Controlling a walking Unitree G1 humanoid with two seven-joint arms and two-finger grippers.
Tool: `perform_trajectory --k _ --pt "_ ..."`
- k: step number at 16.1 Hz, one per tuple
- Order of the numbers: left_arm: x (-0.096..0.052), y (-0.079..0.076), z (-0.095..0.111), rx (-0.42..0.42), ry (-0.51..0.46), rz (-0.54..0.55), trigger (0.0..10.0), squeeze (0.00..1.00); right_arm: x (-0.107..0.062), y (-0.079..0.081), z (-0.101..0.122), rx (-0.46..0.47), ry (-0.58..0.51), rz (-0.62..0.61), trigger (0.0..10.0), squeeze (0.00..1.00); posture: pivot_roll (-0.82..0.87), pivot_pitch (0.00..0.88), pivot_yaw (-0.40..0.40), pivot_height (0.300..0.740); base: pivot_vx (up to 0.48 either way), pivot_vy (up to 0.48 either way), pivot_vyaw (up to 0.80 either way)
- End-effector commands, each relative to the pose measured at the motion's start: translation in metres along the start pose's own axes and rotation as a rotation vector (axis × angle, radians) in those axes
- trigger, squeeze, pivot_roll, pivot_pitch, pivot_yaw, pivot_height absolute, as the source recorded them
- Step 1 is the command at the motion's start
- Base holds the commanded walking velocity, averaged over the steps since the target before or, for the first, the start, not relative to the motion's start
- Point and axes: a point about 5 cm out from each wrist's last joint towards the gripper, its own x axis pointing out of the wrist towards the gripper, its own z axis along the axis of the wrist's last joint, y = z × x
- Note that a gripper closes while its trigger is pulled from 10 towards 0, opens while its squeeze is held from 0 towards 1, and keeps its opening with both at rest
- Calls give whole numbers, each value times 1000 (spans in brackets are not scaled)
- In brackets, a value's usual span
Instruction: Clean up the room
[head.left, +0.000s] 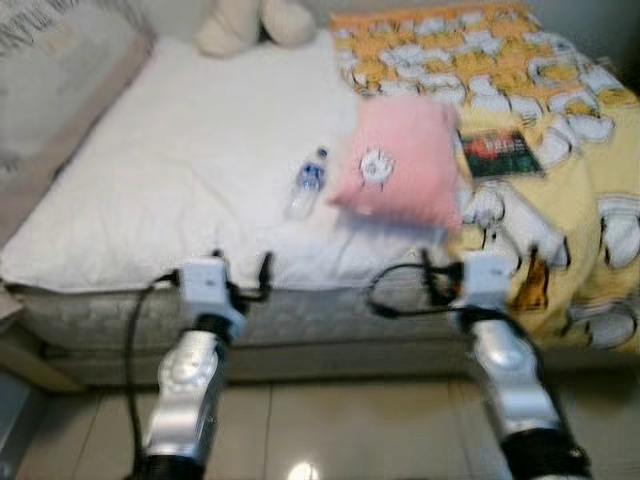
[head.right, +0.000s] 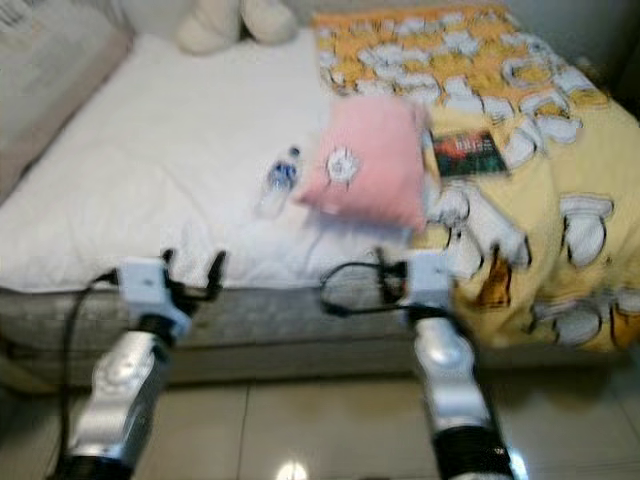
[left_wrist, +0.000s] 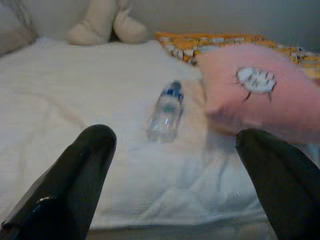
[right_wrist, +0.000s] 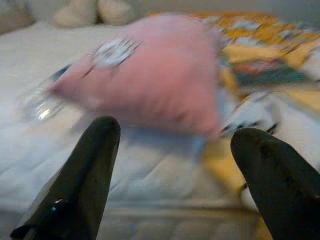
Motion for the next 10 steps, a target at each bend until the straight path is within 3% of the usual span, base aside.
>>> perform_trajectory --k 1,8,10 --pt "1 10 5 25 -17 21 10000 0 2 10 3 6 -19 24 10000 0 -142 0 110 740 285 -382 0" --pt "3 11 6 9 -22 25 10000 0 2 9 6 3 -30 22 10000 0 -146 0 109 740 307 -365 0" --pt "1 13 3 33 -8 32 10000 0 1 9 4 3 -26 24 10000 0 -145 0 109 740 0 0 0"
